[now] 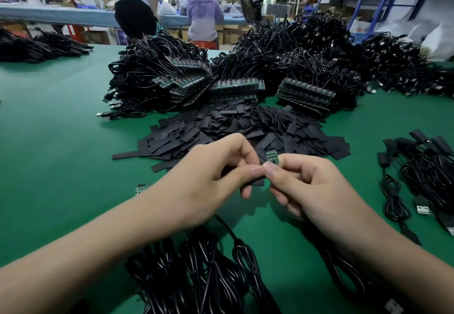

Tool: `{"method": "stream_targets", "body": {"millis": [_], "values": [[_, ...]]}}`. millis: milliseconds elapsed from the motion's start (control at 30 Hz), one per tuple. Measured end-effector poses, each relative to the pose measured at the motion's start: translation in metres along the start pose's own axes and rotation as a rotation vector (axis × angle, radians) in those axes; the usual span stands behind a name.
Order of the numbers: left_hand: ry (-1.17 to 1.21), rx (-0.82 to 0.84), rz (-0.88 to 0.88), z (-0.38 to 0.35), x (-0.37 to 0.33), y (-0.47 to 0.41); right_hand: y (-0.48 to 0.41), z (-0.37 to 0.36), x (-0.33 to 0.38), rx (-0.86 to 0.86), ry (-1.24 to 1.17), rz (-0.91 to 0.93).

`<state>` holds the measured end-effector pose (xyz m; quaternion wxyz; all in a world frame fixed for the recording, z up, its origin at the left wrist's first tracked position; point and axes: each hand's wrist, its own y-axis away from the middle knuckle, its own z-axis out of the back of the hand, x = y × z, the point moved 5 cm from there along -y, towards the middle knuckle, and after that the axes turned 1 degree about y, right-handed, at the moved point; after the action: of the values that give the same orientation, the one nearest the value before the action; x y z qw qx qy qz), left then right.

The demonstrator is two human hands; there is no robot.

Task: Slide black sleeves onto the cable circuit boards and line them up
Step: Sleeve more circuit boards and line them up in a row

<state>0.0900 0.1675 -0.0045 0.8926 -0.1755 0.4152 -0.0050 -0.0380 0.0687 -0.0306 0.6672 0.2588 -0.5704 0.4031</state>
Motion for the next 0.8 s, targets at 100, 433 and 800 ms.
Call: {"method": "stream_targets", "body": {"millis": [100, 433, 800], "values": [[-0.032, -0.056, -0.007, -0.001, -0.003, 0.005, 0.001, 0.000, 0.000, 0.001, -0.007, -0.019], [-0.191, -0.230, -0.096, 0.021, -0.004, 0.013, -0.001, -0.002, -0.006, 0.053, -0.036, -0.049], [0.039, -0.232, 0.070, 0.026, 0.021, 0.015, 0.002, 0.005, 0.000, 0.120, 0.045, -0.019]]}}
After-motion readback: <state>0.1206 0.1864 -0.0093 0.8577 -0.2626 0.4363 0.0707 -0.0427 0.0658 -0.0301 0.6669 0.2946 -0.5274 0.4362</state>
